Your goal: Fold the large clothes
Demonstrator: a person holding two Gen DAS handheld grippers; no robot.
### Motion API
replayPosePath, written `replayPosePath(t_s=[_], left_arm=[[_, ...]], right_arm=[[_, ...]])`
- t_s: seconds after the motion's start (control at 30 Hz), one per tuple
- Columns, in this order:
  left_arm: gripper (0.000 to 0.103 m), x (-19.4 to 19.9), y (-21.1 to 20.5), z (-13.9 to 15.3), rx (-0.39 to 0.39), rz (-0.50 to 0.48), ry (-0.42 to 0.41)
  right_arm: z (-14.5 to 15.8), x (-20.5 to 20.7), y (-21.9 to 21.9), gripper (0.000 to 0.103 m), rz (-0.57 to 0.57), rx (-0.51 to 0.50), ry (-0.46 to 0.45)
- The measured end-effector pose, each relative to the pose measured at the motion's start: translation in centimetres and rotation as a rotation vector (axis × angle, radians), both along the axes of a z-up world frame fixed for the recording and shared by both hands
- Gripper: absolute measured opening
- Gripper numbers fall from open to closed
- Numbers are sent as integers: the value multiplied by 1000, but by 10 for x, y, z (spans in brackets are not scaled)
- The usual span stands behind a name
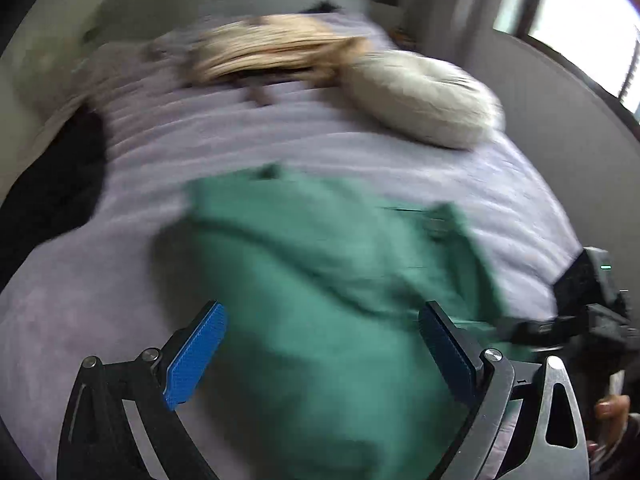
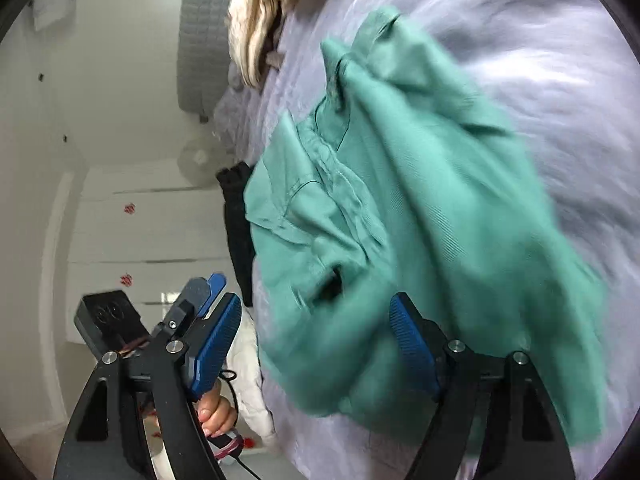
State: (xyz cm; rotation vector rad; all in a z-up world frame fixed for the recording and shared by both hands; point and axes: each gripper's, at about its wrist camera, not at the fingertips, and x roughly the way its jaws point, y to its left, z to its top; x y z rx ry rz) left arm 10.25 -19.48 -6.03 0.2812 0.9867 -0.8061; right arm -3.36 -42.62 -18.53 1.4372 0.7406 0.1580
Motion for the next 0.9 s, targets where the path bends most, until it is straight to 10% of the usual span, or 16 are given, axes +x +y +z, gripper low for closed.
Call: replayPosePath(t_s=[0.33, 0.43, 0.7, 0.9], left_arm=[[97, 79, 71, -81, 82, 335, 142], [97, 77, 67, -99, 124, 349, 147], [97, 52, 39, -65, 86, 275, 72], [97, 16, -25, -70, 98, 98, 20]], right_arm=[[2, 100, -2, 78, 208, -92, 38], [8, 115, 6, 11, 257, -113, 45], [87, 59, 8, 9, 138, 9, -329], [82, -6, -16, 7, -8, -19, -291]])
